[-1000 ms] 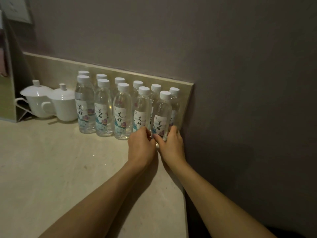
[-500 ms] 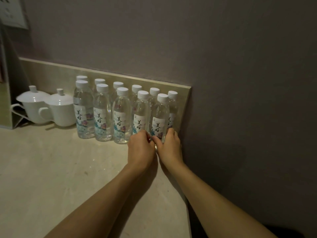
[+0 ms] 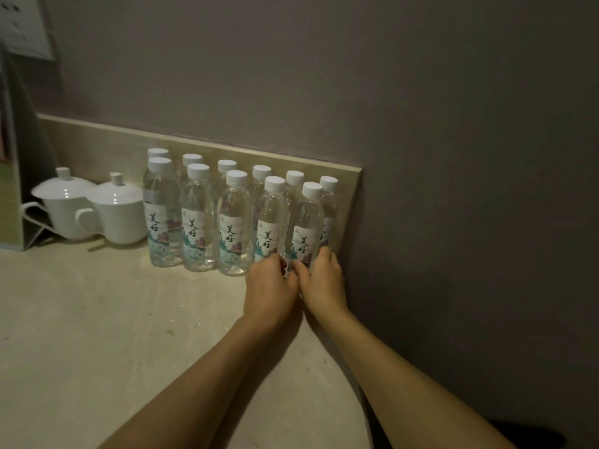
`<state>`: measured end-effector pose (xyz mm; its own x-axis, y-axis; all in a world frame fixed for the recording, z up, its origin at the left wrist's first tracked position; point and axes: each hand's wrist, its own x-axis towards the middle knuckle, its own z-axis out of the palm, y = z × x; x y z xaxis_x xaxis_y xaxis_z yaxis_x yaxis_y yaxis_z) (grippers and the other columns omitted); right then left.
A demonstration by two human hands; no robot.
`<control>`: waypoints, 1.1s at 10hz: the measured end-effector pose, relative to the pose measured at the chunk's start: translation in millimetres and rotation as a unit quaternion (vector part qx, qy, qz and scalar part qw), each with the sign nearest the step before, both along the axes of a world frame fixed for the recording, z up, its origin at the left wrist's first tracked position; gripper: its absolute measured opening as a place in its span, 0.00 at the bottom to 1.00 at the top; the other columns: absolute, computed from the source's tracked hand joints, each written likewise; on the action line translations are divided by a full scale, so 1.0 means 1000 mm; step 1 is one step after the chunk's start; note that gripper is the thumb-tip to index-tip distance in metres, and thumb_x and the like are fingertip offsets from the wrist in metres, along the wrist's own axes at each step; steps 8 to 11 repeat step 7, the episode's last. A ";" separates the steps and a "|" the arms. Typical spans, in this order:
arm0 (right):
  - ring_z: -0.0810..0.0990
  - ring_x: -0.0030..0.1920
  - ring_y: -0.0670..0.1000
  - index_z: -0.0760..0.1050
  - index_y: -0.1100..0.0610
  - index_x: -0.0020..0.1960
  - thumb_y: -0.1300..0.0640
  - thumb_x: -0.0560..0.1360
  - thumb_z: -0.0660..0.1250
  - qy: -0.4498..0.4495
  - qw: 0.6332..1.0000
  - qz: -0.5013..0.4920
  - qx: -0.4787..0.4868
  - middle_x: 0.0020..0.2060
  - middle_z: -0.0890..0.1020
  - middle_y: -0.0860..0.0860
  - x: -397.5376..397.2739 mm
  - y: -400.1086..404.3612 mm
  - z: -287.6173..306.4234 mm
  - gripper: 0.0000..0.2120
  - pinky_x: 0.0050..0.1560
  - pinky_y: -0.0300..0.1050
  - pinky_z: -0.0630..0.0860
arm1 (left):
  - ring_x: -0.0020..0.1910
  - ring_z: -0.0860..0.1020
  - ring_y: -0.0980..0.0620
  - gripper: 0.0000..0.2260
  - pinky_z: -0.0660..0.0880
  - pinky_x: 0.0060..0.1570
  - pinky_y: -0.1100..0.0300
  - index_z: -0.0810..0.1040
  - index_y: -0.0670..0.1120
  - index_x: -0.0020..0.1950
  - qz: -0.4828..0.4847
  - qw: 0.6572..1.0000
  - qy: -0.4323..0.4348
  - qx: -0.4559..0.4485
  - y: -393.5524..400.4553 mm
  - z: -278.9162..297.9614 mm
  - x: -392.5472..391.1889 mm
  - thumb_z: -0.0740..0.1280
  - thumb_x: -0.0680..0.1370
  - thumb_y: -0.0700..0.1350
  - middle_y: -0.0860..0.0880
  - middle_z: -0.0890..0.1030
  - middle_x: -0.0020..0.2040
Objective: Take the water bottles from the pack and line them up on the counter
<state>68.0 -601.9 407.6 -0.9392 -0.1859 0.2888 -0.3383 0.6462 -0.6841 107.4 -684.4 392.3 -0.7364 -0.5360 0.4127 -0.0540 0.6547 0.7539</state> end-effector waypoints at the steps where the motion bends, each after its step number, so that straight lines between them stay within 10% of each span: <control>1: 0.76 0.63 0.57 0.66 0.62 0.68 0.50 0.79 0.65 0.002 1.000 -0.008 -0.004 0.65 0.73 0.57 0.001 -0.002 -0.001 0.23 0.57 0.48 0.74 | 0.40 0.81 0.50 0.09 0.81 0.43 0.54 0.81 0.42 0.46 -0.021 1.000 -0.006 -0.001 -0.002 -0.001 0.002 0.66 0.80 0.46 0.47 0.83 0.41; 4: 0.75 0.62 0.61 0.68 0.64 0.64 0.51 0.79 0.65 -0.027 0.999 -0.016 0.026 0.63 0.75 0.60 -0.001 -0.005 0.006 0.20 0.49 0.45 0.68 | 0.43 0.84 0.45 0.11 0.81 0.49 0.49 0.84 0.41 0.50 -0.081 0.994 -0.058 0.051 -0.003 0.020 0.017 0.64 0.80 0.45 0.43 0.85 0.43; 6: 0.72 0.67 0.61 0.67 0.64 0.68 0.51 0.78 0.66 -0.061 0.998 0.013 0.020 0.66 0.73 0.61 0.013 0.009 0.016 0.24 0.64 0.58 0.73 | 0.42 0.83 0.51 0.10 0.76 0.39 0.67 0.84 0.42 0.53 -0.076 0.995 -0.054 0.043 0.005 0.033 0.039 0.65 0.79 0.44 0.45 0.86 0.49; 7: 0.72 0.66 0.62 0.67 0.65 0.68 0.54 0.78 0.64 -0.050 0.998 0.022 0.006 0.66 0.73 0.62 0.029 0.018 0.021 0.23 0.64 0.56 0.73 | 0.48 0.83 0.45 0.10 0.80 0.53 0.51 0.83 0.41 0.54 -0.067 0.994 -0.040 0.082 0.013 0.038 0.054 0.65 0.79 0.45 0.44 0.86 0.49; 11: 0.72 0.66 0.62 0.67 0.65 0.68 0.54 0.78 0.64 -0.050 0.998 0.022 0.006 0.66 0.73 0.62 0.029 0.018 0.021 0.23 0.64 0.56 0.73 | 0.48 0.83 0.45 0.10 0.80 0.53 0.51 0.83 0.41 0.54 -0.067 0.994 -0.040 0.082 0.013 0.038 0.054 0.65 0.79 0.45 0.44 0.86 0.49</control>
